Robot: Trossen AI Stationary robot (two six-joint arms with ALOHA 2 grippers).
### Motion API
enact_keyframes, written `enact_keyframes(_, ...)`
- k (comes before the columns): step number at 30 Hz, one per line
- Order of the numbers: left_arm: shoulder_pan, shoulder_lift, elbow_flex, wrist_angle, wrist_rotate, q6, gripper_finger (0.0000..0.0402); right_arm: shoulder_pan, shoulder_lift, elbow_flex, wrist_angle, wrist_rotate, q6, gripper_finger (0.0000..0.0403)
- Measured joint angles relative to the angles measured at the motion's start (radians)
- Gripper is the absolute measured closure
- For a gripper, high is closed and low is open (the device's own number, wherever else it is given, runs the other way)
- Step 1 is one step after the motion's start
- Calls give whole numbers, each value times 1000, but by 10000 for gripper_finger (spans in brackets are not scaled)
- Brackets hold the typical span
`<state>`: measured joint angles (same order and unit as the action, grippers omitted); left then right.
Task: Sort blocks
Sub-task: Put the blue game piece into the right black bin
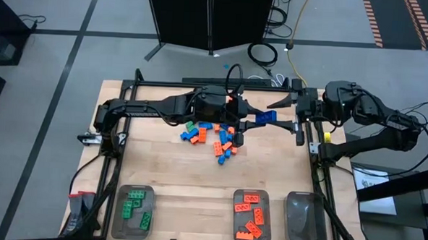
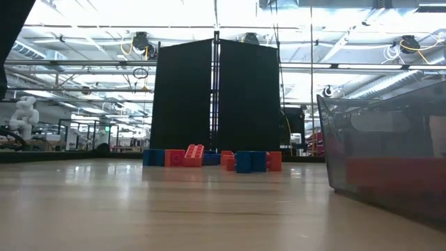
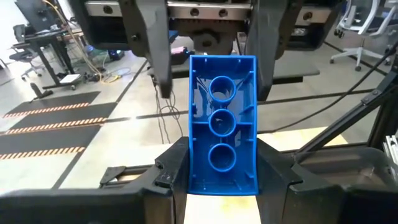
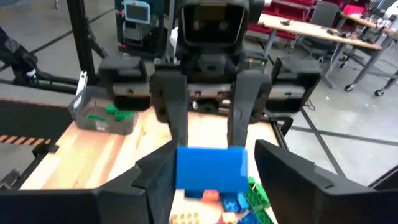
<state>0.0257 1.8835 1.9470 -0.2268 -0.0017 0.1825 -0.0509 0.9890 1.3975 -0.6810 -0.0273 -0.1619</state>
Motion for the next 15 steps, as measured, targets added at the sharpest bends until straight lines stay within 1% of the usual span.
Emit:
enact_keyframes(5,0,0,0,0,0,-1,281,0,0,0,-2,-1,-4,226)
enact_keyframes(9,1,0,0,-1,0,1,281,0,0,0,-8,-3,-8,276)
enact_keyframes(15,0,0,0,-3,0,2,281,0,0,0,-10,3,-26,279)
